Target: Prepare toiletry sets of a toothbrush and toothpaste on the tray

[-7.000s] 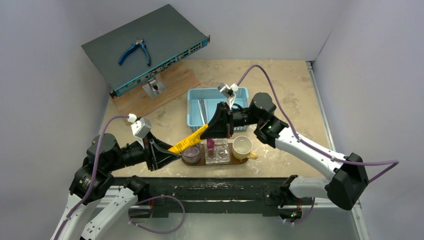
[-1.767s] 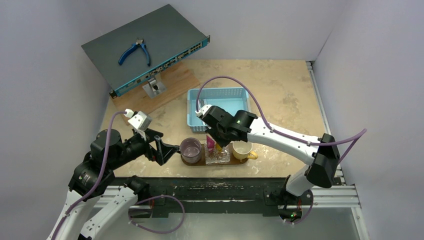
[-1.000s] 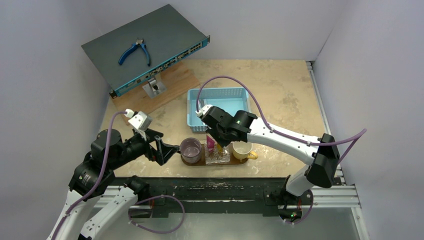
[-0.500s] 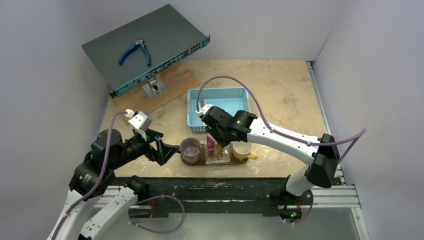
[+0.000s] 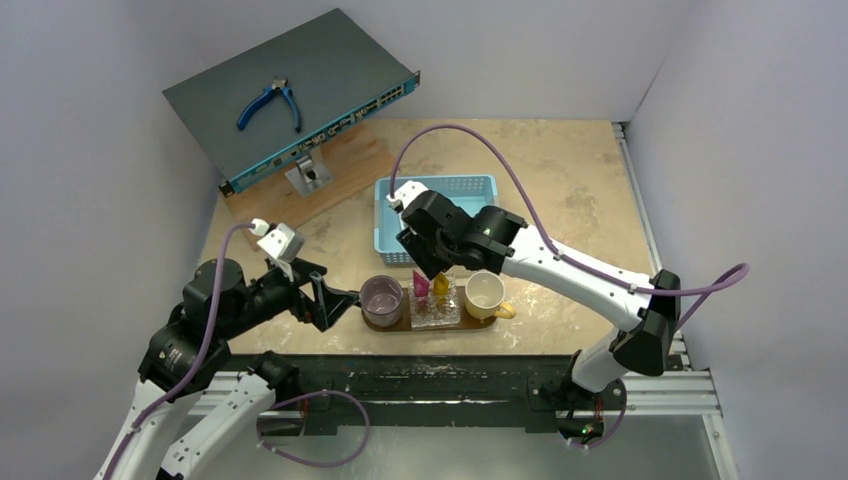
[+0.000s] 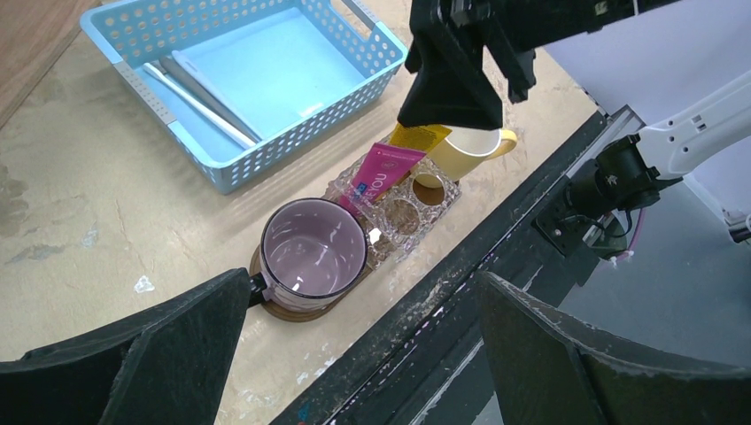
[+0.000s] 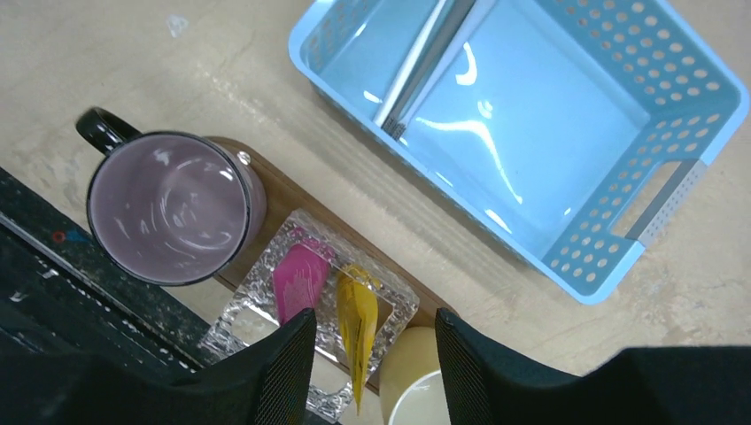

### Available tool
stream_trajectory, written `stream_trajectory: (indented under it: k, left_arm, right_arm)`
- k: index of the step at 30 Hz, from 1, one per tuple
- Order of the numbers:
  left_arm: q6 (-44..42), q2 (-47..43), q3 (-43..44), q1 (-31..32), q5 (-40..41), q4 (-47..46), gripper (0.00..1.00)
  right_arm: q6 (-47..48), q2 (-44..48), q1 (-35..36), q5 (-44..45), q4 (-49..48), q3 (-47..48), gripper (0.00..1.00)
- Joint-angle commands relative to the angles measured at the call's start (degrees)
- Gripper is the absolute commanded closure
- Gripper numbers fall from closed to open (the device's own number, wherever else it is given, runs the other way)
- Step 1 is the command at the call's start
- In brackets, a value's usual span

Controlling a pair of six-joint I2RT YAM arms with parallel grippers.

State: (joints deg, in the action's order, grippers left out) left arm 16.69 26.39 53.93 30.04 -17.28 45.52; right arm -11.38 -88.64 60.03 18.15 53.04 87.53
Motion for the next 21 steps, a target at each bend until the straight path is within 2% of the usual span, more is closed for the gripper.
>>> stream_trajectory:
  k: [1,9,21]
  left_arm:
    - [-1.1,0.1,-0.2,0.1,0.6,-1.2,0.02]
    - [-1.1,0.6,-0.2,0.1,1.4,-1.1,0.0]
    - [-0.9,0.8,-0.4,0.0,2.1,-1.0,0.0]
  right_arm:
    - [1.9,0.8,-1.3,0.5,-2.9,4.8,0.46]
    - [2.2,-3.4,-6.0,-0.3,-9.2,8.2,0.45]
    - [-1.5,-18.6,-15.1,-4.5,-16.3,12.6,0.39]
